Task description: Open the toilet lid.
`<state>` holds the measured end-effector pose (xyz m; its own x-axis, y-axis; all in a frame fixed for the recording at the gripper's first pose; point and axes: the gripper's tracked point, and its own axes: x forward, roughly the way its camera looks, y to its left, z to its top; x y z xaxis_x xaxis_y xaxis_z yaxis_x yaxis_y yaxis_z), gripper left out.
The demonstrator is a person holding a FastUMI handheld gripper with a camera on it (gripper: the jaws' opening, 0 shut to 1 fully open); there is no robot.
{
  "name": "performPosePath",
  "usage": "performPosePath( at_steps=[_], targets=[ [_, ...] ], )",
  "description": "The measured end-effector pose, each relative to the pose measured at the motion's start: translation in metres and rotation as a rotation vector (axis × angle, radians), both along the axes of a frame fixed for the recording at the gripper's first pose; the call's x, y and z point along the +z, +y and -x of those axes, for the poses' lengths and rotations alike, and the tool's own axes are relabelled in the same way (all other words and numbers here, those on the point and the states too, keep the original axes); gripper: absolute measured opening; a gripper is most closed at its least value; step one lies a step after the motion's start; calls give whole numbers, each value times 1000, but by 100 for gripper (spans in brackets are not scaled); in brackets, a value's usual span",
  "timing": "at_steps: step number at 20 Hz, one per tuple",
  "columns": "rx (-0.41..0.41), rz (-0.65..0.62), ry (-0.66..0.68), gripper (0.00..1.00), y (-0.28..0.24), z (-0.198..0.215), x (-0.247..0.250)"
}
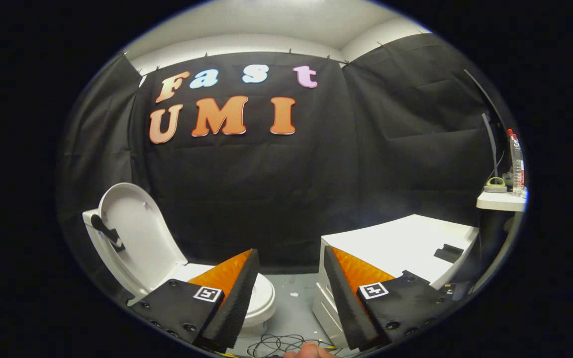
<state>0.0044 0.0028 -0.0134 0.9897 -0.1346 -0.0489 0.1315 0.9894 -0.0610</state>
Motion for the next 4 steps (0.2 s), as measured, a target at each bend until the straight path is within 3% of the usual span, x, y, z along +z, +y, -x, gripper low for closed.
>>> performPosePath(
  at_steps=[4],
  targets=[
    [1,30,-26,85,2,2,-2]
  ],
)
